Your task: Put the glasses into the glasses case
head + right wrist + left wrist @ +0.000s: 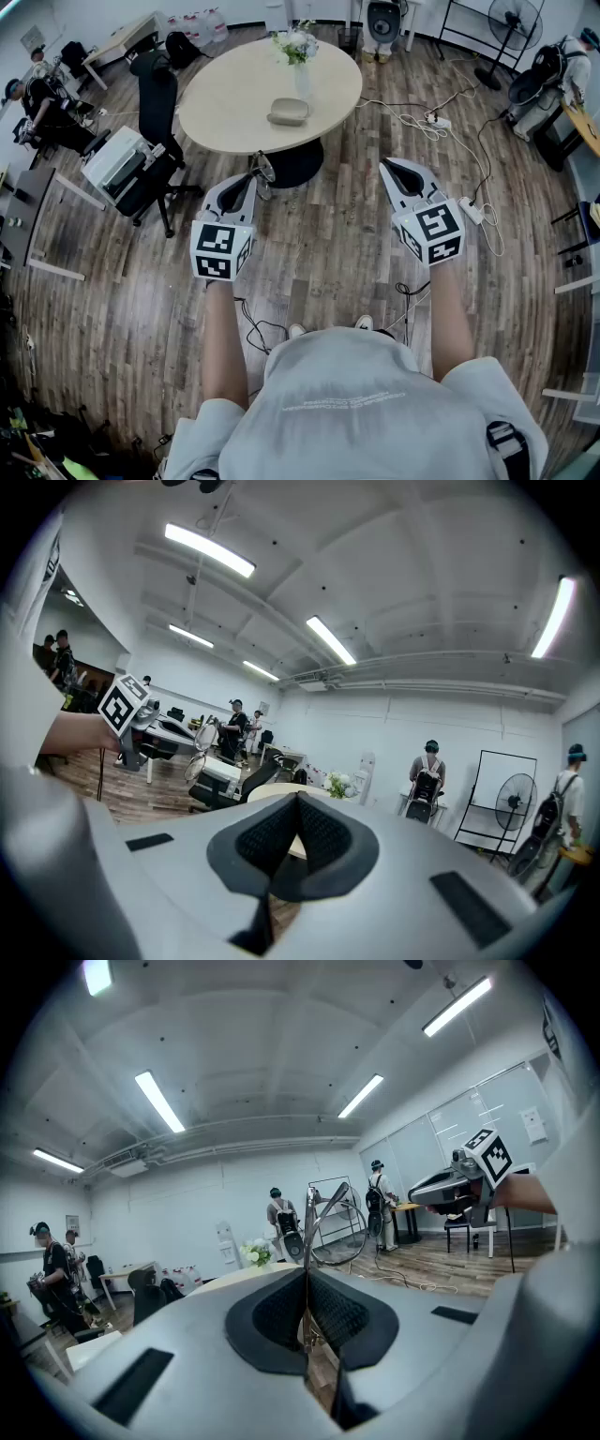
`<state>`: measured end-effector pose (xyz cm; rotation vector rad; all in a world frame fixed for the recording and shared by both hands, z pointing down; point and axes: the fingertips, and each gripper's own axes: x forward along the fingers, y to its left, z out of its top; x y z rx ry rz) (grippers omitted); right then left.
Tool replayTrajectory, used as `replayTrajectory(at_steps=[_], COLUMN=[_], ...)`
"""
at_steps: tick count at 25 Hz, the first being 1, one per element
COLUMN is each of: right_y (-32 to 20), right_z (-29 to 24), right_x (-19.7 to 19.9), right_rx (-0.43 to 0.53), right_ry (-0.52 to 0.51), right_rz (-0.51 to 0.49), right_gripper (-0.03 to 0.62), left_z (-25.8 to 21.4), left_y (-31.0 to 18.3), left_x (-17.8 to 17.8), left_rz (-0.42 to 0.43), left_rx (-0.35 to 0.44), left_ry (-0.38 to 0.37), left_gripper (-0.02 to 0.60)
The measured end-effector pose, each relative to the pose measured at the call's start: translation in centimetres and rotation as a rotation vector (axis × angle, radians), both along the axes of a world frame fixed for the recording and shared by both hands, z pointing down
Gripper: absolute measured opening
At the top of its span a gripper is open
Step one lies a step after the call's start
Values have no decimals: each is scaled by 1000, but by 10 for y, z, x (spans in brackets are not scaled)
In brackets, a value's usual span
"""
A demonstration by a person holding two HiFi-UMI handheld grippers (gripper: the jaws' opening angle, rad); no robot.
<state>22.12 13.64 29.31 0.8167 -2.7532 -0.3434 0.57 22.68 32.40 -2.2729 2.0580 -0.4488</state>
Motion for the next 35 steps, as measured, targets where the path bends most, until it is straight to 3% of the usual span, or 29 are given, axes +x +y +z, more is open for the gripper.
replayTrajectory(at_steps=[9, 23, 30, 35], right_y=[13, 45, 18, -29], right_z=[1, 23, 20, 31], right_x=[-11, -64, -84, -97], right_rx=[-44, -61, -53, -61], right_ry=[-68, -36, -27, -28], right_rz=[27, 111, 114, 91], right_gripper=[2, 2, 2, 2], left_z=[5, 32, 34, 46], left_y=[12, 30, 7, -32], left_x=[-18, -88, -107, -116], left_rz=[18, 62, 58, 39], left_rx=[-4, -35, -47, -75], left_ry=[5, 40, 38, 31], left_gripper=[17, 17, 17, 17])
